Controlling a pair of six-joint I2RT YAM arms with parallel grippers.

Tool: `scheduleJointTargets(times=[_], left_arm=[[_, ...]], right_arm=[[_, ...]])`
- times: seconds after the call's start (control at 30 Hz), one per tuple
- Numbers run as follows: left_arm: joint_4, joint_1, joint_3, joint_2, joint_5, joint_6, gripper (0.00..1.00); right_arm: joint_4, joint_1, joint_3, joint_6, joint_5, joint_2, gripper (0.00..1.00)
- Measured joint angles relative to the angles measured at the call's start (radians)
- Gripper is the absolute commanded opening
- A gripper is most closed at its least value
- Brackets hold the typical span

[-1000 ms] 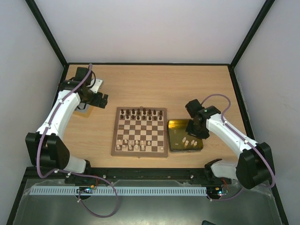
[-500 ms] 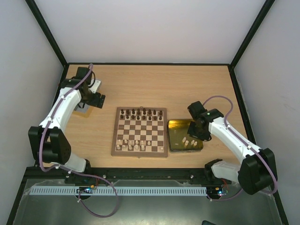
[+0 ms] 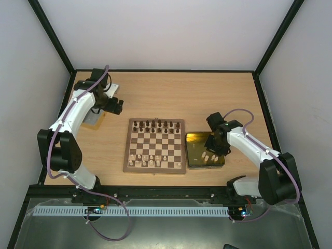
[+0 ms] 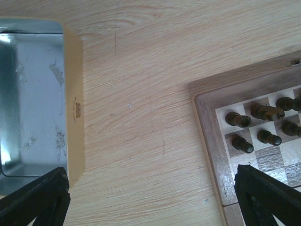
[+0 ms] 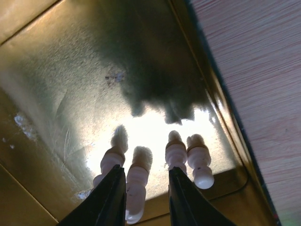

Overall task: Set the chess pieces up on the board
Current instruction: Pick up the chess piece from the storage box.

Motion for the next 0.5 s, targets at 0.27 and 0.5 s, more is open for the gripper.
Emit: scheduleJointTargets(times=[0.27,0.5], left_arm=[[-0.002,-0.018,0.0,0.0,0.003,-0.001,0.96],[-0.002,-0.029,0.0,0.0,0.007,-0.003,0.96]], right_arm=[[0.003,-0.031,-0.009,0.0,0.004,-0.008,0.25],[0.002,-0.033,-0.022,0.008,0.004,-0.054,0.25]])
